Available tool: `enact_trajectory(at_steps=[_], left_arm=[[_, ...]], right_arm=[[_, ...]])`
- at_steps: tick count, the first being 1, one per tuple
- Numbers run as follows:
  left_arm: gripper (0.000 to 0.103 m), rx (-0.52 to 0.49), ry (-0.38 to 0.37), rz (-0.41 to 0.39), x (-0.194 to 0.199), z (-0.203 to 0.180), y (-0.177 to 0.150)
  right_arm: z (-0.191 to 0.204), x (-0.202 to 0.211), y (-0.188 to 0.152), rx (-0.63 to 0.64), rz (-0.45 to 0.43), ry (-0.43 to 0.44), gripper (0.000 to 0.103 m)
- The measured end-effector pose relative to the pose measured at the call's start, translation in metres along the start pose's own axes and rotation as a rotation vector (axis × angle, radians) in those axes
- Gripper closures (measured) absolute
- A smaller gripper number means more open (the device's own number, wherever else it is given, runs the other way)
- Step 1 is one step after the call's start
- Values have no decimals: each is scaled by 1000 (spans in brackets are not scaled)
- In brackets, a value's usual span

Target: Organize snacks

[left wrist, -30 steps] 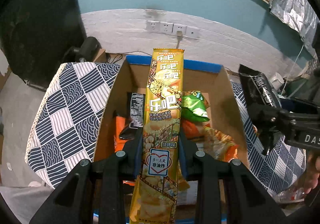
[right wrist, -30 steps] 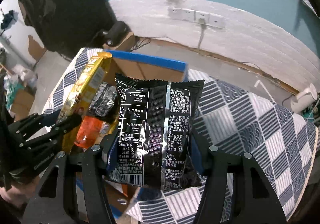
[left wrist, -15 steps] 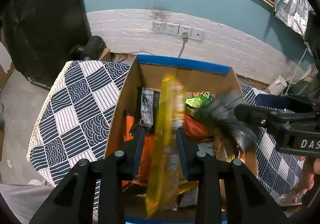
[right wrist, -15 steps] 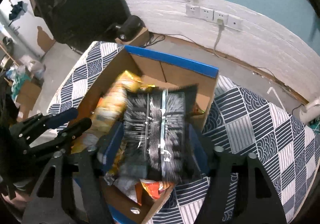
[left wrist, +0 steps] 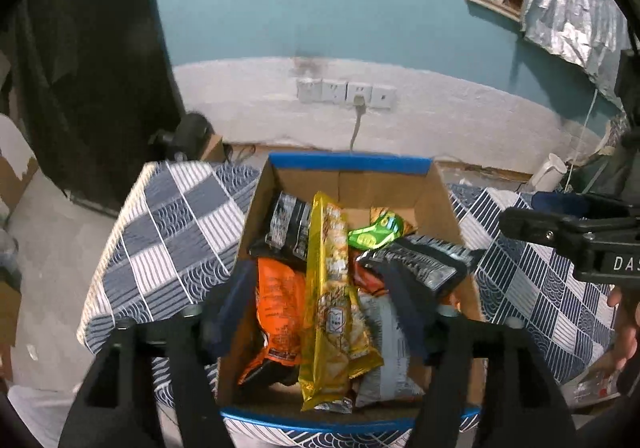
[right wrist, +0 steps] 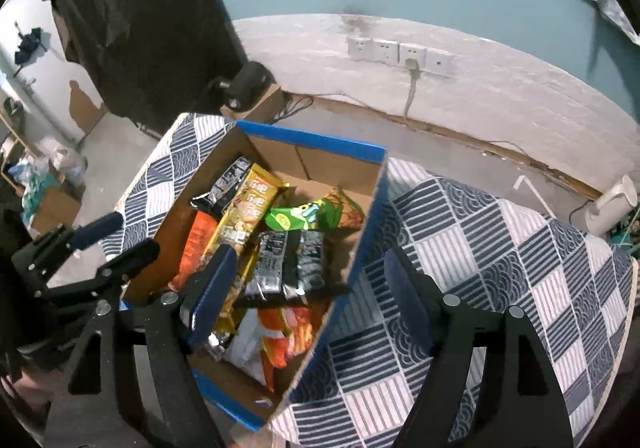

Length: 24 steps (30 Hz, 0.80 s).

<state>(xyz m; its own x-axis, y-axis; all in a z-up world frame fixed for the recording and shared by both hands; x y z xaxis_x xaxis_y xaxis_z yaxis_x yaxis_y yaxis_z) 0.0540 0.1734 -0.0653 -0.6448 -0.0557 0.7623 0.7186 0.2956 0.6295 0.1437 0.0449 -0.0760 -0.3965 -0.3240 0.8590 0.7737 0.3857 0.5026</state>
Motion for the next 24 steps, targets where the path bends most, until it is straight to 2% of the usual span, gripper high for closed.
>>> enact_trajectory(at_steps=[3, 7, 10, 19, 24], left_arm=[[25, -30, 12, -37, 12, -8, 2], [22, -29, -10, -46, 22, -15, 2], [15, -30, -13, -55, 28, -21, 1], [15, -94, 13, -57, 31, -41, -8], [14, -110, 21, -44, 30, -51, -14]], right_arm=[[-9, 16, -4, -24, -27, -13, 26], [-17, 36, -8, -44, -64, -32, 26], [-22, 48, -13, -39, -85, -77, 25], [-33, 70, -42, -76, -141, -100, 25], [-39, 72, -57, -72, -141, -115, 25]])
Point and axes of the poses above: each gripper's, at about its wrist camera, not at the fingertips, and x roughly against the way its jaws point, z to its left, y to its top, the point moved 6 cm from there along -x, roughly the way its jaws point, and after that the axes turned 13 degrees about x, right-handed, at the moved point
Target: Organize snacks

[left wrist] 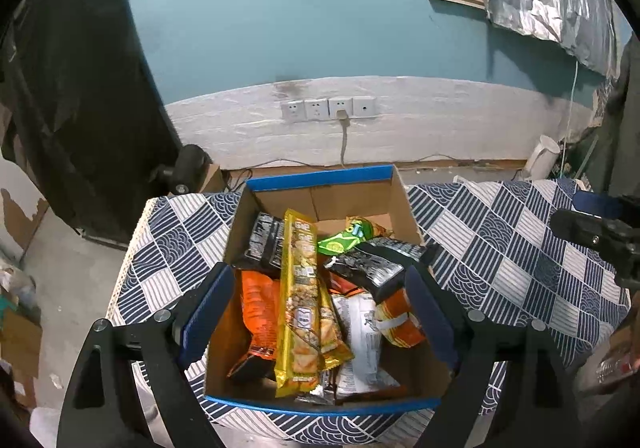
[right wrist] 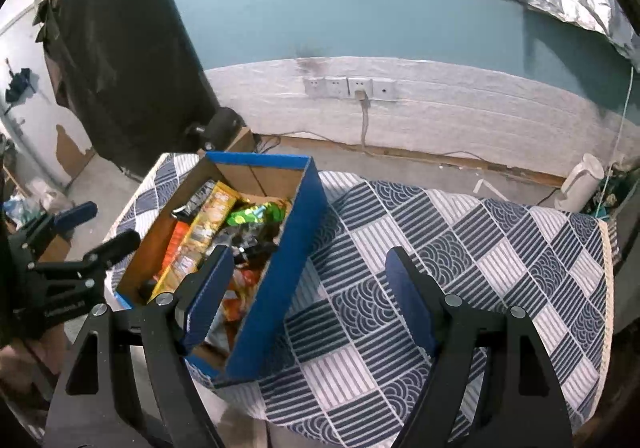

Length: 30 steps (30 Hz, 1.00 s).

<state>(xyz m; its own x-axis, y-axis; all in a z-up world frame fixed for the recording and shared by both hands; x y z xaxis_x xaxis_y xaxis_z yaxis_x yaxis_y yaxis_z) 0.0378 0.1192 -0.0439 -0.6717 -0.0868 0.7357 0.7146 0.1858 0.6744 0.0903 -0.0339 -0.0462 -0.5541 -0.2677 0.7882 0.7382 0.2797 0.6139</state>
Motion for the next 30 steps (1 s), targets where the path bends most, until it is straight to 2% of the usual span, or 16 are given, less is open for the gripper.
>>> enact_trajectory(at_steps=[10, 30], left_arm=[[14, -43, -17, 29, -4, -20, -8], [14, -57, -37, 55, -4, -28, -13]], right_arm=[[-8, 3, -5, 16, -11, -29, 25], [-5, 3, -1, 20, -8, -25, 25]])
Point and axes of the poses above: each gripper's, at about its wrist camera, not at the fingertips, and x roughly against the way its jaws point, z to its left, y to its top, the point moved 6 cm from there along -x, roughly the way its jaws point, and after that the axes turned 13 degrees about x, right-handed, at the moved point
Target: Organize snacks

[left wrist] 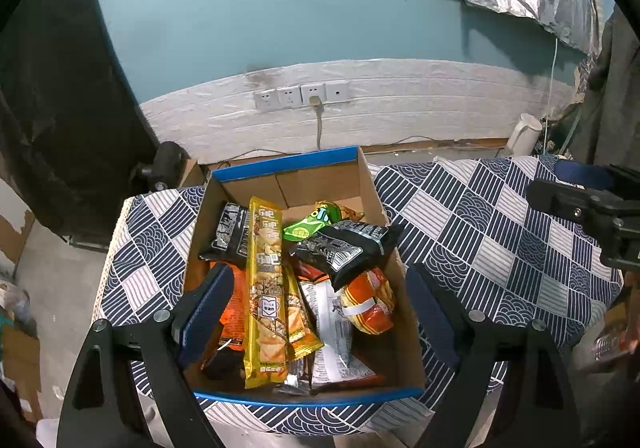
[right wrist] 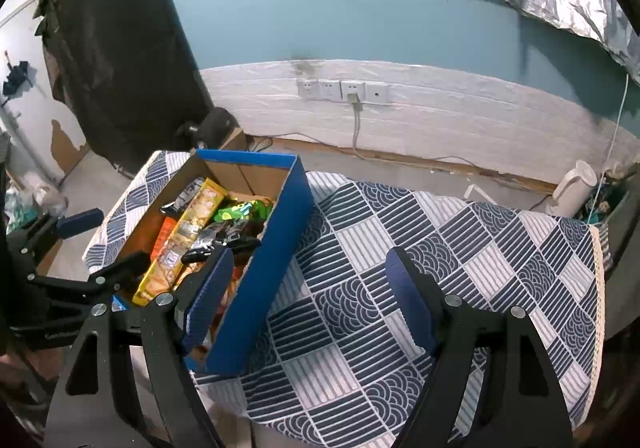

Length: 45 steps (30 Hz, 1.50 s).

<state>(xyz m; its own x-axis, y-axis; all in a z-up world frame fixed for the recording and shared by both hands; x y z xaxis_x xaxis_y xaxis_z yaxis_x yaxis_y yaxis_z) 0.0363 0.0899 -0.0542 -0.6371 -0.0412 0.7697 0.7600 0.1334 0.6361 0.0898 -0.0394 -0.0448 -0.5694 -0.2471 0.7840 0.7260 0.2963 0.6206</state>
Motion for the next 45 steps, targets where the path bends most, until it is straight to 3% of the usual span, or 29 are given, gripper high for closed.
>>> enact_trajectory(at_steps=[45], left_arm=[[14, -8, 0, 18, -2, -1, -1]], right_arm=[[3, 5, 3, 2, -8, -2, 25]])
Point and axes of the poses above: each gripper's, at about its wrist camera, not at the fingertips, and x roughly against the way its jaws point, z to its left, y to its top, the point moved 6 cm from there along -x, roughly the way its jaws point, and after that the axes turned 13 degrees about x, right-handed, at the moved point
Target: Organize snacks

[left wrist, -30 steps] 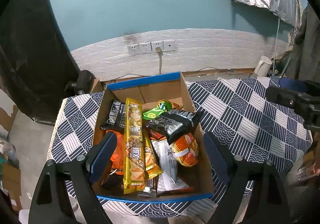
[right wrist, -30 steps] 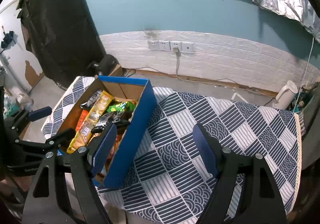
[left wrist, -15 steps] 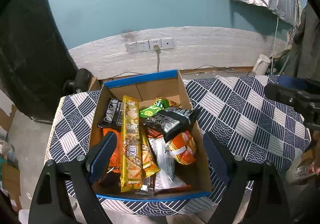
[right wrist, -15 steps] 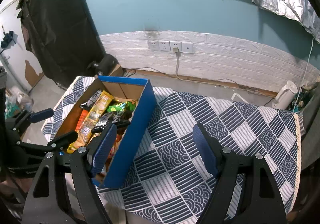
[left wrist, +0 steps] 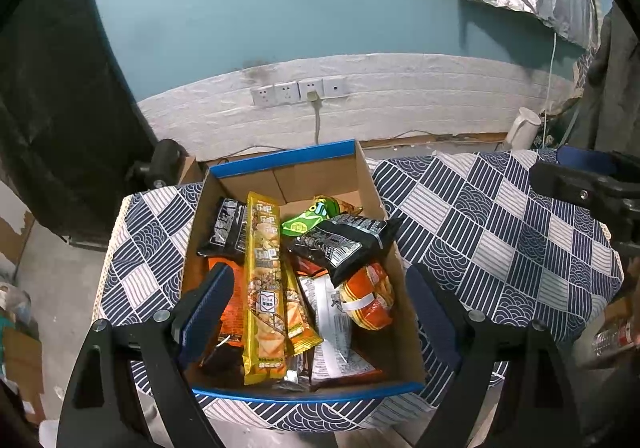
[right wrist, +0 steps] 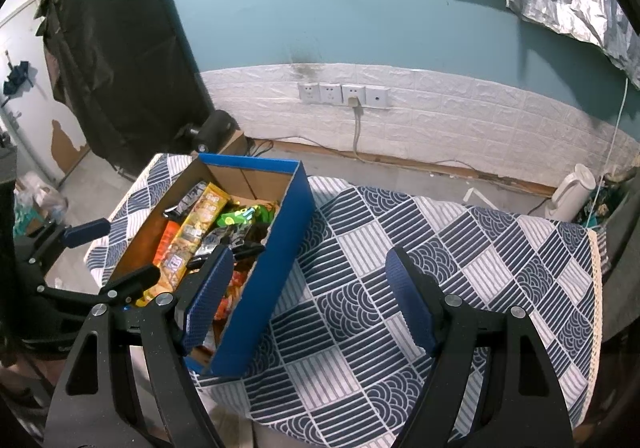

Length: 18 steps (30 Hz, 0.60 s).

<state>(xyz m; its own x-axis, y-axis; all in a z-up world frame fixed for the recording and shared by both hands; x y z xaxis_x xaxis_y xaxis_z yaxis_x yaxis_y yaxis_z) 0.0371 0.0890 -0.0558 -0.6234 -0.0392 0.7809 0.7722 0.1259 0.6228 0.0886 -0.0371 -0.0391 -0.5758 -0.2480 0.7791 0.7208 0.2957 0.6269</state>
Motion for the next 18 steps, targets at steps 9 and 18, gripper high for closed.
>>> enact_trajectory(at_steps=[9, 18], left_arm=[[14, 2, 1, 1, 0, 1, 0], [14, 11, 5, -5, 2, 3, 2]], right_arm=[[1, 0, 0, 2, 4, -1, 25], [1, -1, -1, 1, 7, 3, 25]])
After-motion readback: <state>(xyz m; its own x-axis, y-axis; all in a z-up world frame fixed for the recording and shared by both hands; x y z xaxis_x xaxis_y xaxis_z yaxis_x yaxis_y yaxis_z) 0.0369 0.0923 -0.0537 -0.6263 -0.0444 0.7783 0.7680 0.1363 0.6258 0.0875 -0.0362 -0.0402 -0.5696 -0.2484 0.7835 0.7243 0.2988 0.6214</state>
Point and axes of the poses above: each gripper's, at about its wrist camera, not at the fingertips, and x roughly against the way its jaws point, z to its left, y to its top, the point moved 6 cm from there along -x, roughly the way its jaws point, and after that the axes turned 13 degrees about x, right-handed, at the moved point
